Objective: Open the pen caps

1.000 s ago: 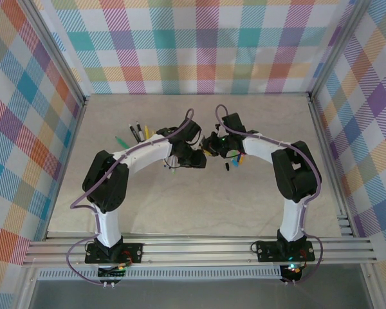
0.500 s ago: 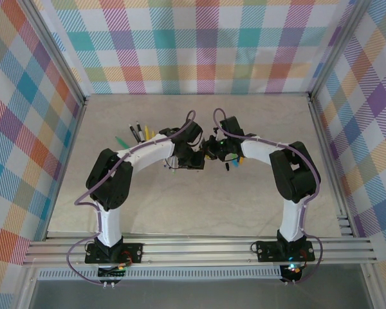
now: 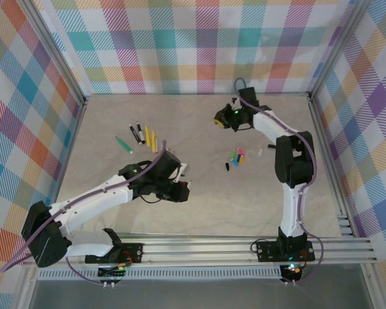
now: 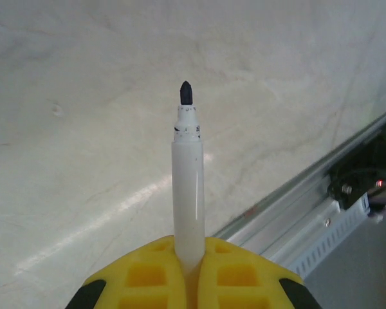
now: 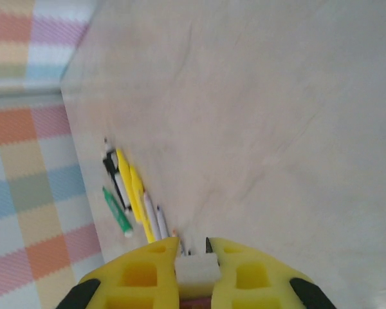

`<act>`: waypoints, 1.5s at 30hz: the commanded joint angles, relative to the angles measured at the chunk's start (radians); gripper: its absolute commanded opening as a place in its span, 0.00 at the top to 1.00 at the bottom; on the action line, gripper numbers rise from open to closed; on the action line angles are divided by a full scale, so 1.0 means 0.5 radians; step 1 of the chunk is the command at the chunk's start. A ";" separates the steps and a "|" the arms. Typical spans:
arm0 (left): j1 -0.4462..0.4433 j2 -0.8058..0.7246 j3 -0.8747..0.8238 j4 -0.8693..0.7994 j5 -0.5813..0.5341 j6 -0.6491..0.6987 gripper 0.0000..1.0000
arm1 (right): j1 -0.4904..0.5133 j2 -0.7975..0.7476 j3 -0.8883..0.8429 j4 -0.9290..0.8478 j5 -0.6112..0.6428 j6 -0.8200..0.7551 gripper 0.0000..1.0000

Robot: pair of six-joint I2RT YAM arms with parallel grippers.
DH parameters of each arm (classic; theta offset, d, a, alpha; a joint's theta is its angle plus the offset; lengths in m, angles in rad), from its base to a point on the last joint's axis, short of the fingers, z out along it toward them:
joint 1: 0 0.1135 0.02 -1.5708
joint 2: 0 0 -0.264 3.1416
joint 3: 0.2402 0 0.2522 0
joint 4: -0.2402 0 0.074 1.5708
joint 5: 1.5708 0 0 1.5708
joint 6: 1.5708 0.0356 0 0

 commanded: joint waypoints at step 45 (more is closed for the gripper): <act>0.424 1.618 1.253 -0.417 -0.871 0.192 0.77 | 0.217 -0.111 -0.282 -0.752 0.983 -0.659 1.00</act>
